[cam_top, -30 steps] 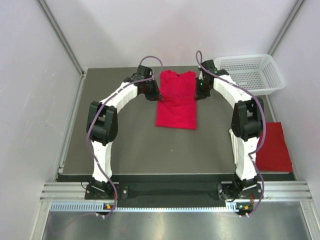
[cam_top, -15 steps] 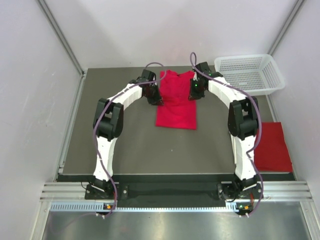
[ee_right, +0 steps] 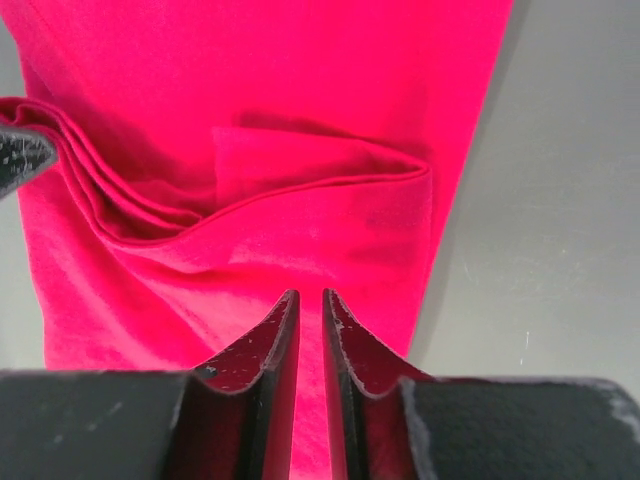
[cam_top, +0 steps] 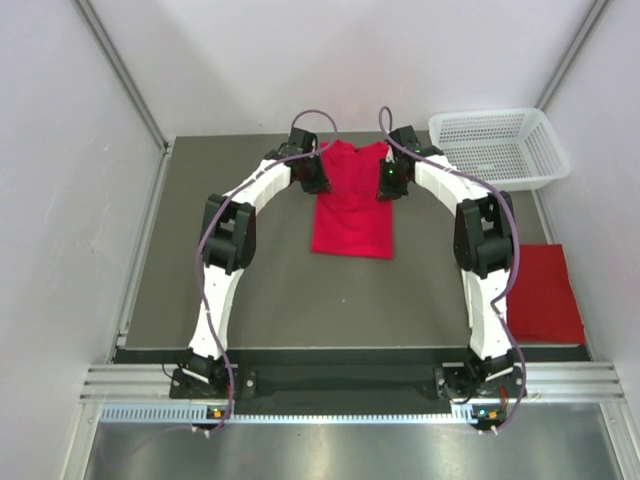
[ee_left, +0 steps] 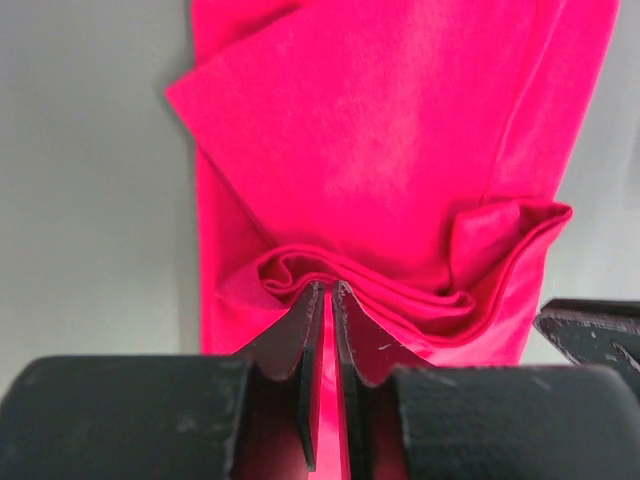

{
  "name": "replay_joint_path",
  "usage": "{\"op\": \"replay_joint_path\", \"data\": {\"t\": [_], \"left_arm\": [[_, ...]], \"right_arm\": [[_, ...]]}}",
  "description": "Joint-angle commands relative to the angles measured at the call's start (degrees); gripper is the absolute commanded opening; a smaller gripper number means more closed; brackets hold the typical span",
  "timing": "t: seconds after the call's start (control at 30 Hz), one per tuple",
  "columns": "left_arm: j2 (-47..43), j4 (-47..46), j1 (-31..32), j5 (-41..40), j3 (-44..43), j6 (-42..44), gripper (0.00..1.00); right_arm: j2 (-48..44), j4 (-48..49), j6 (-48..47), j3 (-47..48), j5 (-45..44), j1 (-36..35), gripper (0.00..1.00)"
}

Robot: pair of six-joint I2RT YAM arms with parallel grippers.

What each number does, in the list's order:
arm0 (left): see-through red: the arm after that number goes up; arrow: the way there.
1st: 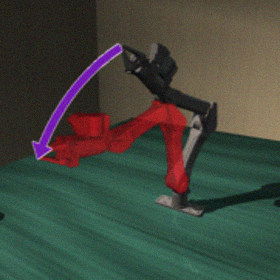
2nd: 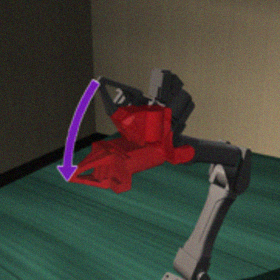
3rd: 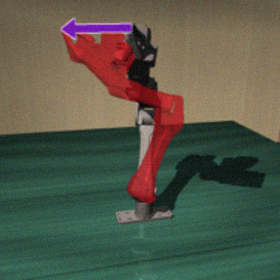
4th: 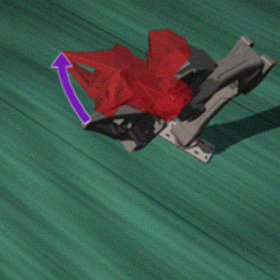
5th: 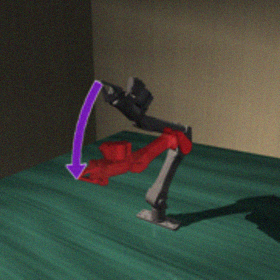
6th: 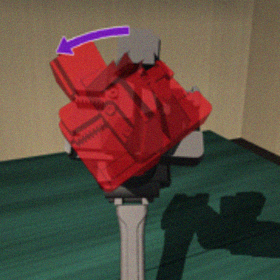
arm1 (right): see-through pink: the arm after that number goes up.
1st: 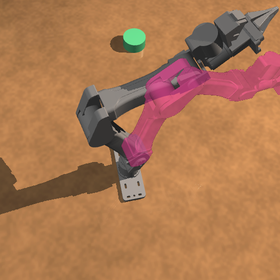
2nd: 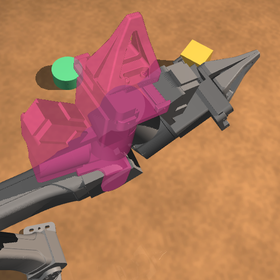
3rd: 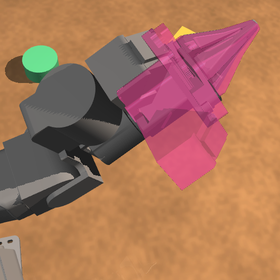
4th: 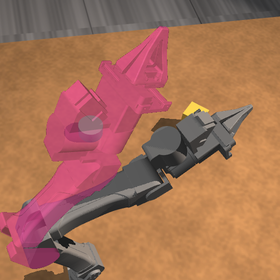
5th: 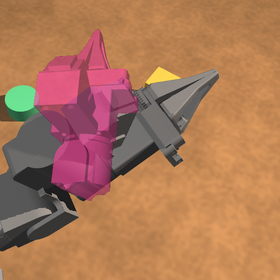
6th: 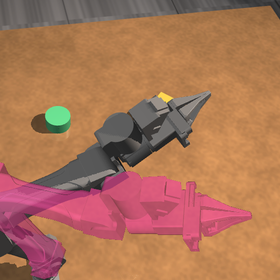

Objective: Fold and stack the t-shirts
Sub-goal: Fold the tshirt

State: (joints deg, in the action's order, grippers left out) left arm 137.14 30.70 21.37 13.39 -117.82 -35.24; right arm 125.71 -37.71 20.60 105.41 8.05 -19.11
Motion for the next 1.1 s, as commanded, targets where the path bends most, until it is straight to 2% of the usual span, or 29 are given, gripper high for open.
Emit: {"op": "replay_joint_path", "data": {"t": [0.0,0.3,0.4,0.53,0.63,0.7,0.73,0.83,0.93,1.07], "left_arm": [[1.8,-3.4,-1.1,-0.6,-2.4,0.3,0.13],[0.3,-8.1,-4.6,6.0,-2.9,-0.9,0.19],[-2.5,-6.7,-6.0,7.7,-3.1,0.3,0.26],[-7.6,-1.2,-7.2,6.6,-1.1,4.1,0.41],[-14.2,0.1,-7.2,7.4,8.1,6.7,0.5],[-17.6,0.6,-7.0,7.4,13.8,7.2,0.5],[-21.1,-0.4,-7.0,7.1,20.8,7.1,0.5],[-27.2,-5.3,-6.2,8.2,32.7,6.7,0.49],[-30.1,-7.4,-5.1,8.7,39.5,6.8,0.48],[-31.4,-9.9,-4.2,10.3,44.4,6.5,0.48]], "right_arm": [[-3.9,1.9,-0.7,-0.6,-1.2,-0.1,0.16],[-11.4,2.9,-0.6,-9.6,-1.7,-0.1,0.29],[-14.7,3.0,-0.5,-13.7,-1.1,-0.1,0.34],[-20.0,3.3,0.1,-21.7,0.5,-0.2,0.43],[-25.0,4.9,0.8,-28.8,1.3,-0.5,0.45],[-28.4,6.0,1.5,-32.4,2.0,-0.7,0.46],[-29.2,6.9,1.6,-35.2,2.1,-0.6,0.46],[-31.0,9.7,1.6,-39.2,4.2,-0.7,0.42],[-31.5,12.7,1.6,-41.8,6.0,-1.1,0.41],[-30.4,14.2,1.2,-43.0,6.4,-1.5,0.4]]}}
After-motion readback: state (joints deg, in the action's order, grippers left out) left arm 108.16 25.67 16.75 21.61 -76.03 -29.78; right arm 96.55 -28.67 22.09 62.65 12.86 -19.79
